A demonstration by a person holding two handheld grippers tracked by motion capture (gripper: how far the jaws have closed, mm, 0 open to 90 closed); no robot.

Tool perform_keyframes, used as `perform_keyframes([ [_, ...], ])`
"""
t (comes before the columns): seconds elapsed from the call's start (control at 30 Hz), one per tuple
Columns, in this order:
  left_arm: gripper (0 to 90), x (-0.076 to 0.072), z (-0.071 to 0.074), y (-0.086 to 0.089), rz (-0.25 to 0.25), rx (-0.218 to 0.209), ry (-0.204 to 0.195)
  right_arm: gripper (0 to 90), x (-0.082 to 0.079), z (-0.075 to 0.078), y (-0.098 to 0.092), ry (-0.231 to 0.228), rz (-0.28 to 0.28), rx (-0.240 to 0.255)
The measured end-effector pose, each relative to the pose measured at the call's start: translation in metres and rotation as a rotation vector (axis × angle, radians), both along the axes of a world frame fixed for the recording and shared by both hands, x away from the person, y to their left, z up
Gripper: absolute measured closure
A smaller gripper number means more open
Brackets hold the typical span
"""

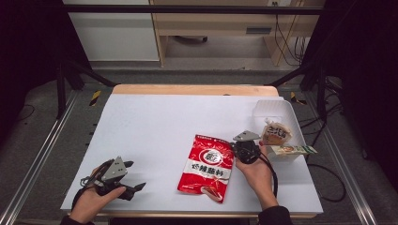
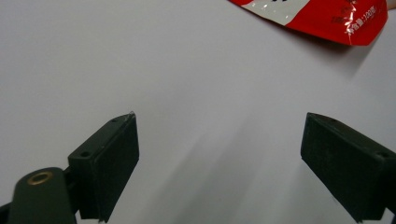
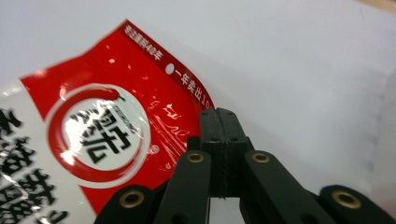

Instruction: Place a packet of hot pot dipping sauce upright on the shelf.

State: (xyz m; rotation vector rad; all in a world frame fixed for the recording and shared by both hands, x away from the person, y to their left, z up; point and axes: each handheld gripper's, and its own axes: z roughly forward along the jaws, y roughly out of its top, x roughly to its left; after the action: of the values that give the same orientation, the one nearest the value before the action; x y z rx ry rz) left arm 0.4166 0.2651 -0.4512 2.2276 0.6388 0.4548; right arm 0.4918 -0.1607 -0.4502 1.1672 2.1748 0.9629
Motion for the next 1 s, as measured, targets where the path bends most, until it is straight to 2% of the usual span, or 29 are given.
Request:
perform_keyframes([
  [0.07, 11.3, 0.002, 0.002, -0.003, -0.002, 0.000, -0.003, 90.0, -0.001, 0.004, 0.003, -0.003, 0.008, 0.005],
  [0.2, 11.4, 0.010, 0.006, -0.011, -0.013, 0.012, -0.012, 90.0, -0.005, 0.022, 0.018, -0.042, 0.087, 0.000],
  [0.33, 11.5, 0.018, 0.006, -0.021, -0.020, 0.011, -0.004, 90.0, -0.014, 0.034, 0.034, -0.062, 0.157, 0.003],
  [0.63, 11.9, 0.025, 0.009, -0.034, -0.041, 0.010, -0.008, 90.0, -0.019, 0.043, 0.046, -0.075, 0.207, -0.002],
  [1.0, 13.7, 0.036, 0.014, -0.054, -0.043, 0.019, -0.028, 90.0, -0.036, 0.065, 0.052, -0.120, 0.264, 0.000],
])
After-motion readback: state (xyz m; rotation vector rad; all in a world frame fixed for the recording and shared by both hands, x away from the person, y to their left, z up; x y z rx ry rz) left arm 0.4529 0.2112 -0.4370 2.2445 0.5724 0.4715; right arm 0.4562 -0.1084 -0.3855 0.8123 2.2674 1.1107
